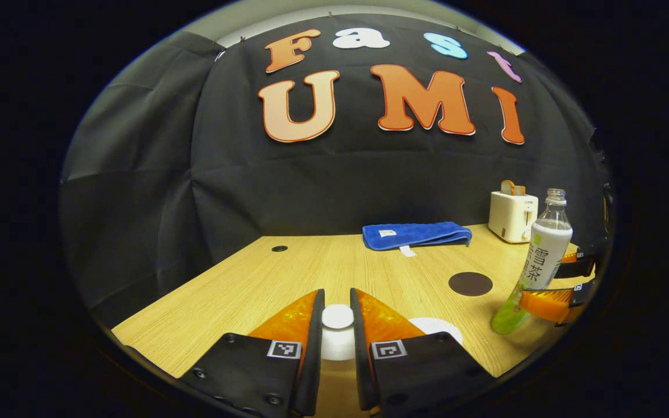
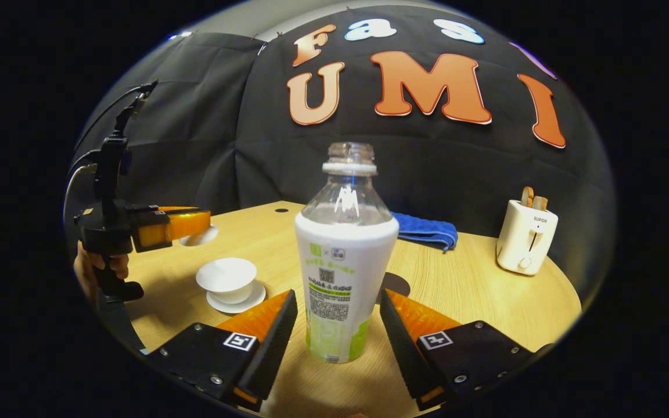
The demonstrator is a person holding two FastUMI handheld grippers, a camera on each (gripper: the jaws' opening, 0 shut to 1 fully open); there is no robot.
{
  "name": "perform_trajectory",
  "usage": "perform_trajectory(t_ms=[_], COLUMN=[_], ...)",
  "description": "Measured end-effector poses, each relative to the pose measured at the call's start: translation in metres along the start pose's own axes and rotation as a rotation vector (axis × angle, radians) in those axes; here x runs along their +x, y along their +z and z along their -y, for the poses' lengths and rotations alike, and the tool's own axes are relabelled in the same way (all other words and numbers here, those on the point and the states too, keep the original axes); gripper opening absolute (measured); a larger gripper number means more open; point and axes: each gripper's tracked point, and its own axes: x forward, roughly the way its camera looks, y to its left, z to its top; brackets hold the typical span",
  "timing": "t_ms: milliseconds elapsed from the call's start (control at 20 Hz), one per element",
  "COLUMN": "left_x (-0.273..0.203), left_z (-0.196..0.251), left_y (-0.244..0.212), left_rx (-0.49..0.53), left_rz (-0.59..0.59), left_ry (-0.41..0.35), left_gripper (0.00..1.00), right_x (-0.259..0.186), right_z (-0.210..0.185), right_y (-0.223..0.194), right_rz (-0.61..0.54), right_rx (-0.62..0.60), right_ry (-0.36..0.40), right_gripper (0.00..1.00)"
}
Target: Open the teacup lid with one hand, grasp the water bottle and pour water into the teacup with the other hand; after pouring, place the water bottle on the coaster and then close the teacup lid.
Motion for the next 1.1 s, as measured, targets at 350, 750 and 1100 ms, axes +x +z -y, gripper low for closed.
perform_trajectory(t_ms=[350, 750, 1100], left_x=[0.002, -0.004, -0.009], left_z=[-0.024, -0.055, -0.068], left_y=[-0.008, -0.009, -0.017], left_rx=[-0.022, -0.024, -0.017], left_rz=[-0.009, -0.002, -0.006], left_ry=[0.037, 0.084, 0.106], left_gripper=[0.30, 0.29, 0.30], right_x=[0.005, 0.009, 0.018], right_z=[0.003, 0.011, 0.017], right_y=[0.006, 0.024, 0.028], right_rz=[-0.015, -0.027, -0.047], right_rx=[-0.060, -0.345, -0.597], right_ry=[-0.054, -0.159, -0.248], right_gripper=[0.66, 0.66, 0.65])
